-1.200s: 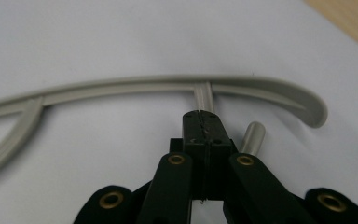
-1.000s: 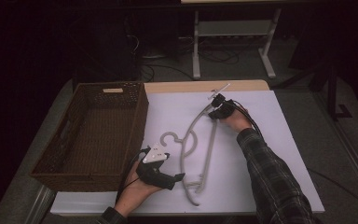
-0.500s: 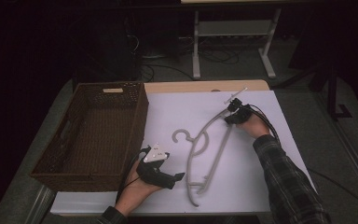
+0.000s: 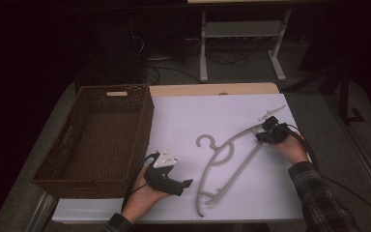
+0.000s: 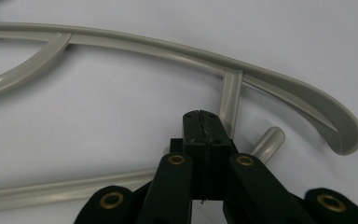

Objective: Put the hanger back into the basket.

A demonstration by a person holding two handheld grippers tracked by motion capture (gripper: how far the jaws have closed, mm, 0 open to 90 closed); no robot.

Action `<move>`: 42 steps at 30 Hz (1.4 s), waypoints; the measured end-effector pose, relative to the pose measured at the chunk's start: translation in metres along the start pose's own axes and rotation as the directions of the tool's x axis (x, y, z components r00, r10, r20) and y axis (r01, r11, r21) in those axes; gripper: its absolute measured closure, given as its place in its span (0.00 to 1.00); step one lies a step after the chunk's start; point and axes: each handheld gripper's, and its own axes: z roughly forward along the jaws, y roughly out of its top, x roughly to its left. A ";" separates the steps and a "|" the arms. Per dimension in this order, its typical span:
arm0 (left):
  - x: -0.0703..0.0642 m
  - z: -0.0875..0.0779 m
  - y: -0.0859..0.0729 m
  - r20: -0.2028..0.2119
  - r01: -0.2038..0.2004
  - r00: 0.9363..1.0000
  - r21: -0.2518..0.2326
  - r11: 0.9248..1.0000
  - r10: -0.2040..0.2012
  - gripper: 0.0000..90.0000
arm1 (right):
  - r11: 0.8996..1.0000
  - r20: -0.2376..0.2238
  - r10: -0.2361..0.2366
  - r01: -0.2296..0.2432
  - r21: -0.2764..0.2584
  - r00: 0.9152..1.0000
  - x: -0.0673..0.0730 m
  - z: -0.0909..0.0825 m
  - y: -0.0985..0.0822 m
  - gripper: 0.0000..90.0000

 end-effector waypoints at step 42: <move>-0.005 0.017 0.015 -0.001 -0.030 1.000 0.045 0.999 0.030 0.18 | 0.987 -0.188 -0.102 0.075 -0.145 0.977 0.101 -0.029 -0.045 1.00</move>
